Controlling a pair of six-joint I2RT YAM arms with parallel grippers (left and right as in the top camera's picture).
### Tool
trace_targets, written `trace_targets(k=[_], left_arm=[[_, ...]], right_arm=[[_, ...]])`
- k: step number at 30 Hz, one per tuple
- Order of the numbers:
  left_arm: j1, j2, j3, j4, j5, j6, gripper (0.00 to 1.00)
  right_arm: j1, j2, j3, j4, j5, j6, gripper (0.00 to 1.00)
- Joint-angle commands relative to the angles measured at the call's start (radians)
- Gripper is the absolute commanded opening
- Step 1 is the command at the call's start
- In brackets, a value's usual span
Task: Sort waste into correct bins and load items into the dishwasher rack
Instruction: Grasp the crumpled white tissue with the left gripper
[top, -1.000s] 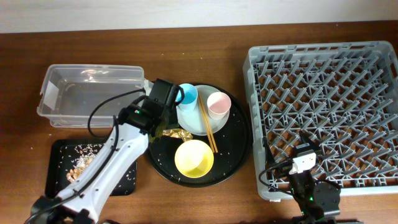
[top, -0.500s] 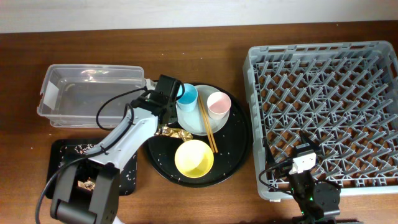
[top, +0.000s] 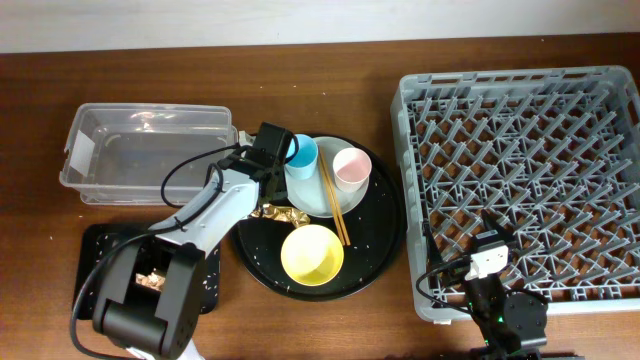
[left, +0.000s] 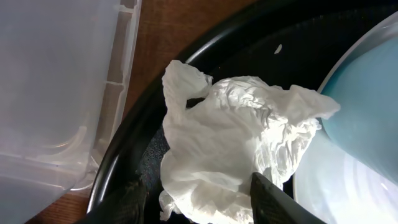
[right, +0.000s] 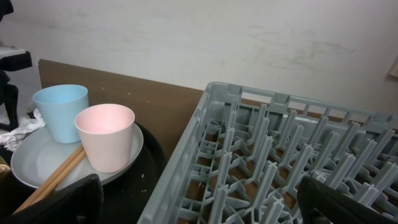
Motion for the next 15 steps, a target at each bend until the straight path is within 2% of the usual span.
trace_targets(k=[1, 6, 15], left_arm=[[0.006, 0.018, -0.006, 0.019, 0.008, 0.009, 0.54], [0.006, 0.018, -0.020, 0.021, 0.049, 0.009, 0.45], [0.006, 0.018, -0.033, 0.013, 0.075, 0.009, 0.50]], right_arm=[[0.005, -0.006, -0.006, -0.004, 0.008, 0.001, 0.98], [0.005, -0.006, -0.006, -0.004, 0.008, 0.001, 0.99], [0.005, -0.006, -0.006, -0.004, 0.008, 0.001, 0.98]])
